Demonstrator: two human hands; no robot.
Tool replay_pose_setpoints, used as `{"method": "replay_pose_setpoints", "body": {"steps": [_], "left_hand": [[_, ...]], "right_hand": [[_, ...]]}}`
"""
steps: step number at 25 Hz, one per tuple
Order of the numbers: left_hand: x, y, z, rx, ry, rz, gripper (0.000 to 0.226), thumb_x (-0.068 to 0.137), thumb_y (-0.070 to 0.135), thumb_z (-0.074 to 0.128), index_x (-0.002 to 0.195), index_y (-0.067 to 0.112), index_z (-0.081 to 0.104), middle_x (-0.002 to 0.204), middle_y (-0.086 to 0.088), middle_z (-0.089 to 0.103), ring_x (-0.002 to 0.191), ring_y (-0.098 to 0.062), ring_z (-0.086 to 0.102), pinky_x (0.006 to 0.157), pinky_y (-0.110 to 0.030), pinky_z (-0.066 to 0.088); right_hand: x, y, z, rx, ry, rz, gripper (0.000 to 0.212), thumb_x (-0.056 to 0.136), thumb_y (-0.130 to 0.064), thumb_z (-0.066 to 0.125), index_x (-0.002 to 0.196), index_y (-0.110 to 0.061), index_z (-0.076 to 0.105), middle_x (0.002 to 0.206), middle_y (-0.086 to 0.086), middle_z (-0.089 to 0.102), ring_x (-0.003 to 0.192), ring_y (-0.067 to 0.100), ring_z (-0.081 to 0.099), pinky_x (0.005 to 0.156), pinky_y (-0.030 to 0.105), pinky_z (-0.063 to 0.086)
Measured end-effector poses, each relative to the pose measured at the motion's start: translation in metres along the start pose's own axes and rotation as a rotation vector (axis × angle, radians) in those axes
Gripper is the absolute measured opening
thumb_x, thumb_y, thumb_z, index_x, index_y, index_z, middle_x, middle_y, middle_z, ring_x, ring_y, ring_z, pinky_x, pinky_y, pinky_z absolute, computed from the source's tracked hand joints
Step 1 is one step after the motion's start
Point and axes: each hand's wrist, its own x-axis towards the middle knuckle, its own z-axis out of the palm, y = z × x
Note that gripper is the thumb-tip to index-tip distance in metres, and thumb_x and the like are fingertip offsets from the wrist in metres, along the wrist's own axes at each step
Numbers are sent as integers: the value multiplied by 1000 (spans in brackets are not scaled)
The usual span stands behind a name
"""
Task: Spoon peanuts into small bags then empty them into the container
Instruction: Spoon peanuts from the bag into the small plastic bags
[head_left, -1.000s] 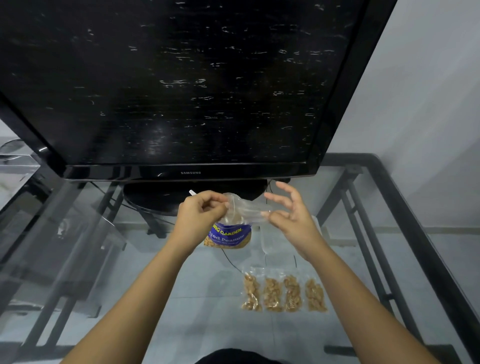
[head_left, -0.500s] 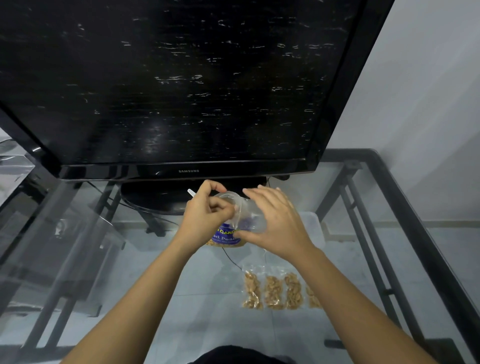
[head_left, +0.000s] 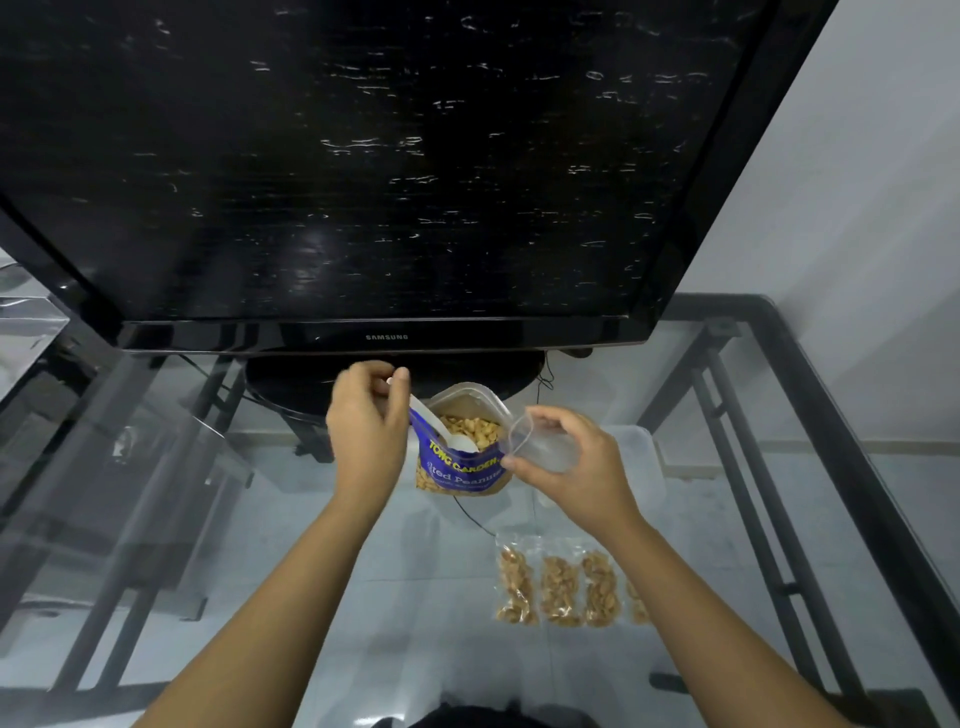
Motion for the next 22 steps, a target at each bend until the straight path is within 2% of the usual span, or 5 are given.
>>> {"method": "replay_pose_setpoints", "body": {"steps": [4, 11, 15, 19, 22], "left_hand": [[25, -22, 9, 59, -302, -247, 34, 86, 33, 62, 109, 7, 63, 88, -3, 62, 79, -13, 55, 64, -19, 40], [31, -7, 5, 125, -303, 277, 15, 89, 18, 59, 88, 8, 71, 69, 4, 62, 65, -14, 59, 57, -11, 38], [27, -23, 18, 165, -463, 57, 18, 90, 20, 56, 85, 10, 71, 66, -5, 67, 67, -22, 64, 64, -29, 51], [34, -25, 23, -61, -340, -396, 21, 87, 14, 55, 71, 16, 67, 71, -10, 69, 77, -27, 68, 79, -42, 57], [33, -25, 22, -47, -433, -318, 17, 90, 14, 55, 81, 11, 68, 71, -8, 68, 74, -22, 67, 78, -39, 58]], "right_hand": [[6, 12, 9, 43, -49, 120, 46, 68, -35, 79, 108, -32, 57, 105, -22, 59, 101, -8, 51, 77, -1, 38], [11, 26, 20, 131, -93, 199, 42, 68, -33, 80, 105, -31, 59, 105, -19, 63, 102, -12, 53, 80, 0, 39], [12, 26, 19, 103, -129, 186, 43, 68, -34, 80, 106, -31, 59, 104, -19, 63, 101, -12, 53, 82, 1, 39], [13, 27, 19, 118, -119, 185, 41, 68, -30, 80, 104, -28, 60, 103, -19, 64, 100, -12, 55, 83, 1, 38], [12, 29, 18, 125, -130, 192, 44, 68, -31, 80, 107, -25, 61, 105, -16, 65, 101, -10, 55, 84, 1, 39]]}}
